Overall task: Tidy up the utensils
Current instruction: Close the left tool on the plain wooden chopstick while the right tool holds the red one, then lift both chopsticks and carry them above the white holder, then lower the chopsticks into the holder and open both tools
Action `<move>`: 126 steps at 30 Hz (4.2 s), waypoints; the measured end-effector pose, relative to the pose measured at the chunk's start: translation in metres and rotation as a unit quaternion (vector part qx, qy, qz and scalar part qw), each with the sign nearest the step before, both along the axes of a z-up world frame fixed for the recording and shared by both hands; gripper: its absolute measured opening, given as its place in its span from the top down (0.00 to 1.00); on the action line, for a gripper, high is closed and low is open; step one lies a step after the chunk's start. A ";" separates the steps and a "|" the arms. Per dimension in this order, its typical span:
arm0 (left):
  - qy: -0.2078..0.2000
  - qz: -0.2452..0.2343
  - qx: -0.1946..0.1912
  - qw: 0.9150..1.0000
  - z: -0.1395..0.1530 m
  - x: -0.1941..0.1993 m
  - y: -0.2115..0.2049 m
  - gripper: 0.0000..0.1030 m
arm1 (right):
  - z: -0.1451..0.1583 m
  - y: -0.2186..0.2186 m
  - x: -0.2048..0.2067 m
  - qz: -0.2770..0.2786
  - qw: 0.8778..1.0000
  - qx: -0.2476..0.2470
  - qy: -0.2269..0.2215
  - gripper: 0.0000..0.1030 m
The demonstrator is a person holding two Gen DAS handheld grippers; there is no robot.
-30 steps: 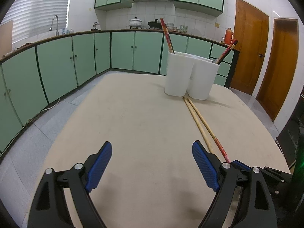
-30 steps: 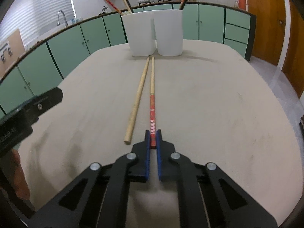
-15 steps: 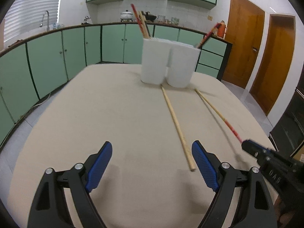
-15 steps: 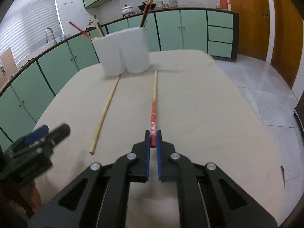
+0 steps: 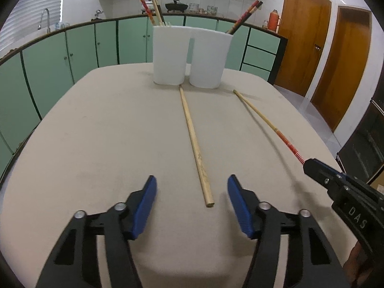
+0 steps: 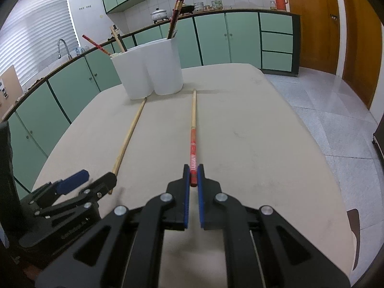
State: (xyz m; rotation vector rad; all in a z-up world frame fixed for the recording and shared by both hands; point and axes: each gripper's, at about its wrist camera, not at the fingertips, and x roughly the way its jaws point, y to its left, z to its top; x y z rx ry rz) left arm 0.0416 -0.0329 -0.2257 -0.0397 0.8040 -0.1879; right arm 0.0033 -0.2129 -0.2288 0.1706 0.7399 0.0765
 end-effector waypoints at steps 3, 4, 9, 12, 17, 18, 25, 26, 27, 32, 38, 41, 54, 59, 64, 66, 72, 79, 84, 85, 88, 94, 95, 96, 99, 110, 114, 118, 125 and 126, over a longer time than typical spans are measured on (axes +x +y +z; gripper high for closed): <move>0.011 -0.003 -0.005 1.000 -0.003 0.002 -0.001 0.64 | 0.001 -0.001 0.000 -0.003 1.000 0.002 -0.003 0.95; 0.013 -0.002 -0.004 1.000 -0.003 0.003 -0.001 0.69 | 0.001 -0.002 0.000 -0.004 1.000 0.002 -0.004 0.95; 0.012 0.002 0.013 1.000 -0.003 0.001 -0.005 0.84 | 0.002 -0.002 0.000 -0.009 1.000 0.000 -0.009 0.95; 0.012 0.002 0.022 1.000 -0.003 0.001 -0.007 0.93 | 0.003 -0.001 0.000 -0.009 1.000 -0.003 -0.010 0.95; 0.008 0.008 0.018 1.000 -0.001 -0.002 -0.003 0.94 | 0.005 -0.001 -0.002 -0.010 1.000 -0.011 -0.010 0.95; 0.006 0.007 0.020 1.000 0.000 -0.004 -0.003 0.94 | 0.006 0.000 -0.002 -0.010 1.000 -0.012 -0.010 0.95; -0.024 0.001 0.030 0.999 0.021 -0.014 -0.002 0.94 | 0.014 -0.005 -0.002 -0.016 1.000 -0.014 -0.016 0.95; -0.033 0.000 0.033 0.999 0.027 -0.017 -0.001 0.94 | 0.015 -0.005 -0.002 -0.017 1.000 -0.015 -0.017 0.95; -0.040 0.000 0.034 0.999 0.031 -0.018 -0.001 0.94 | 0.017 -0.005 -0.002 -0.018 1.000 -0.017 -0.020 0.95; -0.079 0.001 0.021 0.997 0.065 -0.025 0.006 0.94 | 0.035 -0.006 -0.005 -0.021 0.999 -0.033 -0.037 0.95; -0.125 0.003 0.002 0.992 0.109 -0.026 0.014 0.94 | 0.066 -0.006 -0.009 -0.019 0.997 -0.034 -0.071 0.95; -0.147 0.000 -0.008 0.989 0.130 -0.023 0.017 0.94 | 0.084 -0.006 -0.008 -0.013 0.995 -0.030 -0.091 0.95; -0.188 -0.031 -0.027 0.981 0.204 0.017 0.019 0.94 | 0.168 -0.013 0.030 0.044 0.994 0.004 -0.102 0.95; -0.186 -0.041 -0.046 0.981 0.221 0.028 0.025 0.94 | 0.191 -0.013 0.049 0.072 0.993 0.018 -0.089 0.95; -0.200 -0.045 -0.050 0.978 0.236 0.027 0.027 0.94 | 0.213 -0.009 0.060 0.096 0.991 0.028 -0.094 0.95; -0.208 -0.045 -0.049 0.976 0.243 0.031 0.028 0.94 | 0.221 -0.008 0.065 0.100 0.990 0.027 -0.101 0.95; -0.233 -0.041 -0.052 0.970 0.268 0.054 0.031 0.94 | 0.256 -0.011 0.088 0.111 0.985 0.037 -0.124 0.95; -0.272 -0.030 -0.056 0.960 0.309 0.082 0.037 0.94 | 0.301 -0.010 0.115 0.121 0.978 0.039 -0.163 0.95; -0.305 -0.027 -0.049 0.951 0.338 0.113 0.036 0.94 | 0.321 -0.005 0.144 0.118 0.977 0.020 -0.179 0.95; -0.310 -0.025 -0.046 0.949 0.341 0.118 0.035 0.94 | 0.322 -0.004 0.150 0.117 0.977 0.015 -0.179 0.95; -0.321 -0.021 -0.038 0.946 0.349 0.144 0.031 0.94 | 0.321 -0.001 0.170 0.116 0.978 0.005 -0.176 0.95; -0.306 -0.011 -0.033 0.951 0.329 0.192 0.025 0.94 | 0.295 0.008 0.205 0.111 0.981 -0.009 -0.158 0.95; -0.297 -0.009 -0.034 0.954 0.321 0.199 0.024 0.94 | 0.290 0.010 0.209 0.111 0.982 -0.008 -0.153 0.95; -0.288 -0.008 -0.035 0.957 0.312 0.206 0.024 0.94 | 0.283 0.011 0.216 0.110 0.983 -0.010 -0.147 0.95; -0.270 -0.005 -0.032 0.962 0.290 0.221 0.026 0.94 | 0.261 0.016 0.228 0.110 0.985 -0.015 -0.130 0.95; -0.205 -0.007 -0.022 0.979 0.224 0.243 0.027 0.94 | 0.204 0.032 0.245 0.124 0.990 -0.012 -0.070 0.95; -0.193 -0.005 -0.020 0.981 0.215 0.240 0.030 0.90 | 0.196 0.033 0.240 0.119 0.991 -0.015 -0.061 0.88; -0.198 0.000 -0.024 0.980 0.220 0.231 0.035 0.71 | 0.201 0.026 0.229 0.102 0.992 -0.012 -0.072 0.73; -0.228 0.022 -0.026 0.973 0.241 0.195 0.048 0.36 | 0.220 0.003 0.191 0.062 0.991 -0.029 -0.116 0.42; -0.232 0.025 -0.024 0.972 0.244 0.188 0.049 0.33 | 0.222 0.001 0.183 0.056 0.991 -0.030 -0.120 0.36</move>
